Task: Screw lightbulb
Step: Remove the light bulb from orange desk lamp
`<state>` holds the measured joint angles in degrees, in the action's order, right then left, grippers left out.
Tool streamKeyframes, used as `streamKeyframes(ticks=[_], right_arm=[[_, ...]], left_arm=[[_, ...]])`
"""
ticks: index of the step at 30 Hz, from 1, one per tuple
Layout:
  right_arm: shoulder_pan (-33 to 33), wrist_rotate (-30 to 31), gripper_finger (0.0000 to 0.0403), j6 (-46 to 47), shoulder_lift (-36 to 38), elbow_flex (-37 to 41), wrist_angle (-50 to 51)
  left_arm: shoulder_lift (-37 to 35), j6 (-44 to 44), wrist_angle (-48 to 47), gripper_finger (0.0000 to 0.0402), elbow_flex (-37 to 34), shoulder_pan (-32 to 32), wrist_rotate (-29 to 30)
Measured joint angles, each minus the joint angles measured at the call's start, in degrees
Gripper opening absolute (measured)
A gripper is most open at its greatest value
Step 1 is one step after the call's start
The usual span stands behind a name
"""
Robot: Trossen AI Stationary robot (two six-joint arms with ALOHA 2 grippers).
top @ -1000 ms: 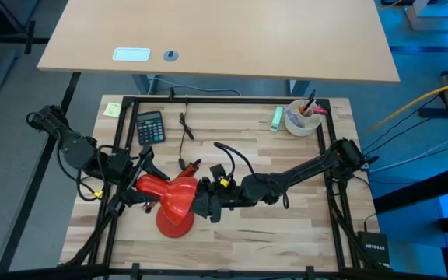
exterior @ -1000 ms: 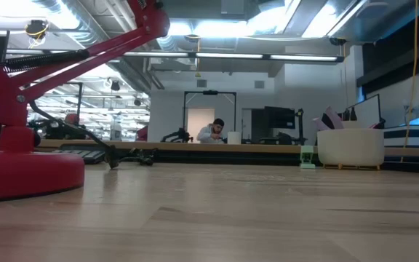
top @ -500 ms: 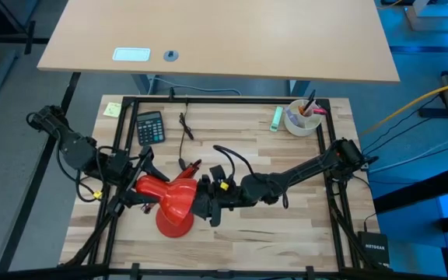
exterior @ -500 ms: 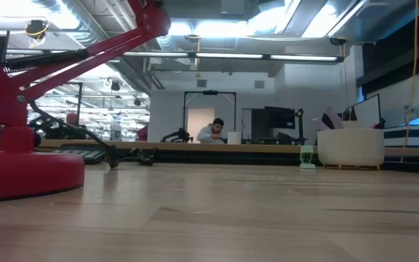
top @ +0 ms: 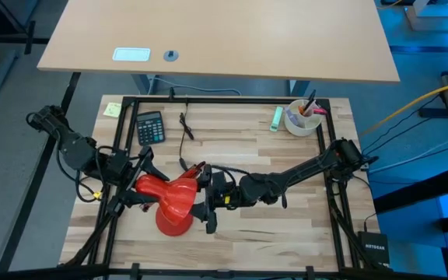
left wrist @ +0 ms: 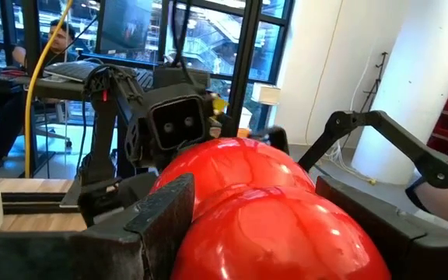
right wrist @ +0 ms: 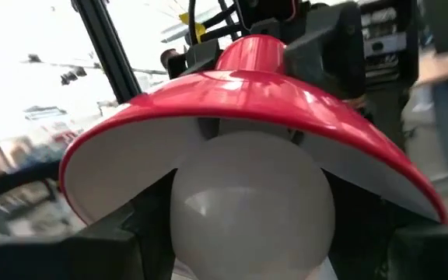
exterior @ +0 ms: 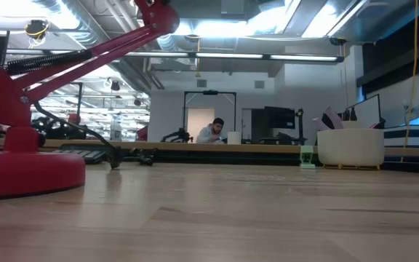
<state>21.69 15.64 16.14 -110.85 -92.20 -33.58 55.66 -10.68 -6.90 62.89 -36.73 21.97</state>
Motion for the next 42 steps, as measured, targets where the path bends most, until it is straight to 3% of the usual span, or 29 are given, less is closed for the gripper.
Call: streamKeyframes(ticks=[11, 19, 27, 42], right_arm=[[0.55, 3.82, 0.0252, -12.94, 0.0, 0.0, 0.63], [3.83, 16.22, 0.0252, -34.66, 0.0, -5.1, 9.93], [4.17, 19.48, 0.0252, -49.85, 0.0, -5.79, 12.41], [4.74, 30.53, 0.0253, -101.9, -3.53, -6.03, 7.53]], left_arm=[[-0.02, -1.0, -0.72, 0.0253, 0.09, 0.04, 1.6], [0.07, -1.53, -0.42, 0.0253, 0.09, 0.09, 3.4], [0.07, -1.0, 0.0, 0.0253, 0.02, 0.09, 4.44], [0.04, -1.56, -0.21, 0.0253, -0.13, 0.0, 6.38]])
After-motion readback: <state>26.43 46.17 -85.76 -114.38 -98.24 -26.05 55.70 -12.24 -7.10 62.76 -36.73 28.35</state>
